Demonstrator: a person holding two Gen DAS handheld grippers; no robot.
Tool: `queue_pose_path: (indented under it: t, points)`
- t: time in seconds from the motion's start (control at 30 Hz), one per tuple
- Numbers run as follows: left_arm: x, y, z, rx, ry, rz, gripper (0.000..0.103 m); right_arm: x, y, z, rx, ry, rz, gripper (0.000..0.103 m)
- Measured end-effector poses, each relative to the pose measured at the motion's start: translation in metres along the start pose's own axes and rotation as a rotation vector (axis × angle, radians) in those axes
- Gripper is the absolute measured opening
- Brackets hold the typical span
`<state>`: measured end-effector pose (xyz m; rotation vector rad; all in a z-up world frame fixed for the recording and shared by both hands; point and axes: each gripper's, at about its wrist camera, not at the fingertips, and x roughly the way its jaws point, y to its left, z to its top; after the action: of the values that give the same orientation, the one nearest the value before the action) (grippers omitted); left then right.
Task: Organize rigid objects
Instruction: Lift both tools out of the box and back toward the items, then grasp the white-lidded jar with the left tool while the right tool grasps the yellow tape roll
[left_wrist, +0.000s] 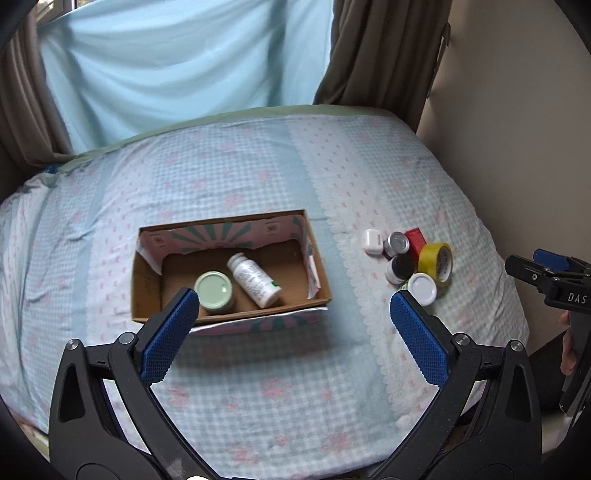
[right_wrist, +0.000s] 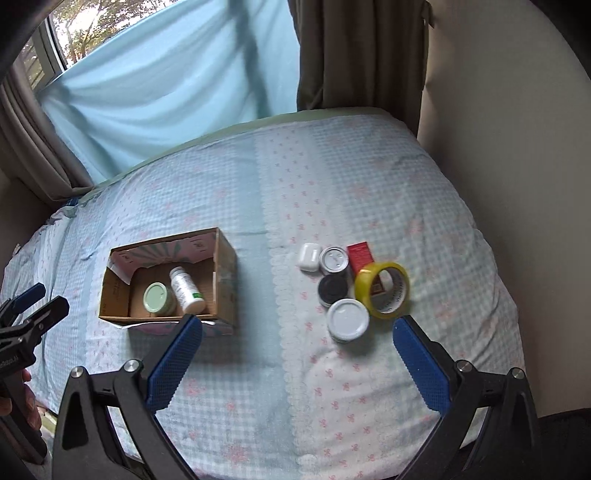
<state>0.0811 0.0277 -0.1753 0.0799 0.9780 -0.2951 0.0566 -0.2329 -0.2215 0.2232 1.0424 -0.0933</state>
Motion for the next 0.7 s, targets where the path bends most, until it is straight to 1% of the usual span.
queue_pose_path:
  t: [0.17,0.37,0.53,0.7]
  points:
    - [0.033,-0.074,-0.024,-0.008,0.011,-0.019,0.103,0.026,-0.057,0.000,-0.028,0.021,0.038,0.103]
    - [0.104,-0.149,-0.054,0.051,0.073,-0.065,0.103,0.083,-0.105,-0.001,-0.044,0.069,0.086,0.103]
    - [0.161,-0.189,-0.072,0.094,0.086,-0.083,0.103,0.140,-0.128,0.000,-0.042,0.108,0.121,0.103]
    - [0.221,-0.210,-0.084,0.119,0.110,-0.088,0.103,0.193,-0.140,0.002,-0.028,0.144,0.151,0.103]
